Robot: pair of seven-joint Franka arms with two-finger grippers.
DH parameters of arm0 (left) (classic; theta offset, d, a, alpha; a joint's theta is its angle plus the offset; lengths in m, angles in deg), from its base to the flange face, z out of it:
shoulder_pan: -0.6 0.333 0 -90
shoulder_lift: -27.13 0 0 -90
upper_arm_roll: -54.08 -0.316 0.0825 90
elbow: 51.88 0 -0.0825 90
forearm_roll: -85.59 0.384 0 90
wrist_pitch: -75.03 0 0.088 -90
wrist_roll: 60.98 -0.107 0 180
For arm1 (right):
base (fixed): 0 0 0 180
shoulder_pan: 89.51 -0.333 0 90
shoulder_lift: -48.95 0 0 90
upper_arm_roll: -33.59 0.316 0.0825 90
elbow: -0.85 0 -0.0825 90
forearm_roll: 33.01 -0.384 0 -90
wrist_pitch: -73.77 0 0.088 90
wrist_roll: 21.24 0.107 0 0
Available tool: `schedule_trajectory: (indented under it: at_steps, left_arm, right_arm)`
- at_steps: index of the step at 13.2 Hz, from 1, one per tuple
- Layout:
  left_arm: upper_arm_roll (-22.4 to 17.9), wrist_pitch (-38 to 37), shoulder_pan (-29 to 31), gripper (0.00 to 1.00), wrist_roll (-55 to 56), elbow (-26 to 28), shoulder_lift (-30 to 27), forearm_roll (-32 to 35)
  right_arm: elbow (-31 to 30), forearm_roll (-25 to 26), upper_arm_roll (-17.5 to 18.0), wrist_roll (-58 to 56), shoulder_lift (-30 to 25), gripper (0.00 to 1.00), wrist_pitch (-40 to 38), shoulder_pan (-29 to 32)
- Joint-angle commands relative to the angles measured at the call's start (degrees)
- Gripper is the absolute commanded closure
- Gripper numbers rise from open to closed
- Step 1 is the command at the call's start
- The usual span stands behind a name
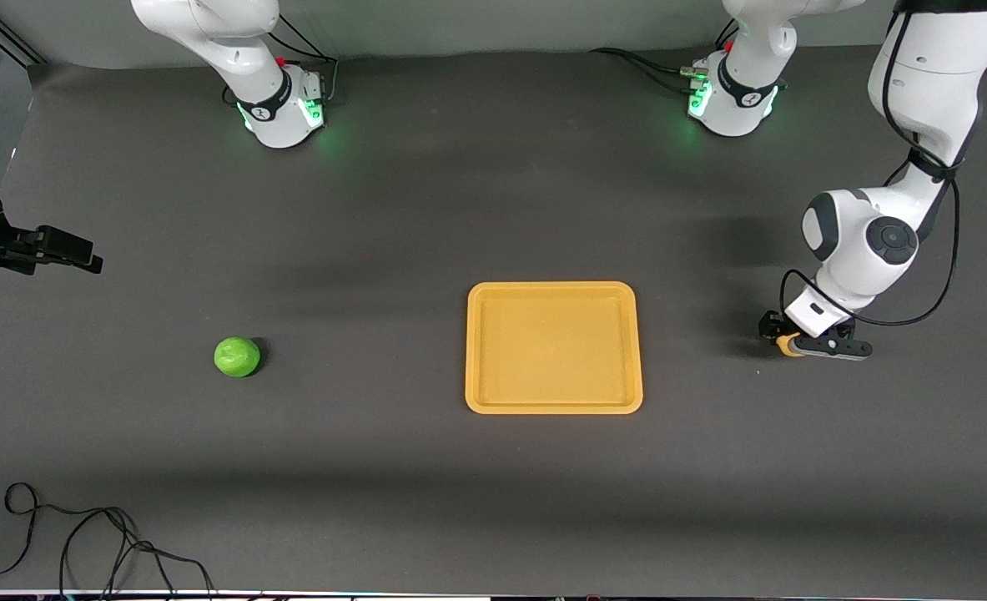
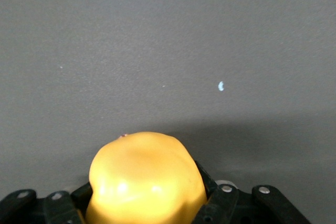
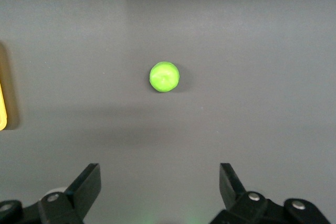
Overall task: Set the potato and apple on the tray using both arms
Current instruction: 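Close the left gripper on the potato and lift it, then carry the potato with the left gripper over the tray and lower it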
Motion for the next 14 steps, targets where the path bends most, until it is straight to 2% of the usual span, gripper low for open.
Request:
schedule_trajectory:
  at_steps: [1,7,11,14]
  left_arm:
    - [-0.3,-5.6,-2.3,0.46,3.1,0.3,-4.5,-0.4]
    - [-0.1,-18.7,-11.8,0.46,18.1,-2.5,-10.7,-0.4]
    - [-0.1,-22.1,-19.8,0.46,30.9,-6.3,-10.2,-0.4]
    - [-0.1,-22.1,-24.8,0.46,39.6,-10.2,-7.4,-0.4]
  right_arm:
    - [-0.1,0.7,0.2,-1.0,-0.2,0.00,0.6,-0.1]
    - [-0.1,0.7,0.2,-1.0,-0.1,0.00,0.6,0.0]
    - [-0.2,0.7,0.2,-1.0,-0.2,0.00,0.6,0.0]
    - [-0.1,0.7,0.2,-1.0,-0.2,0.00,0.6,0.0]
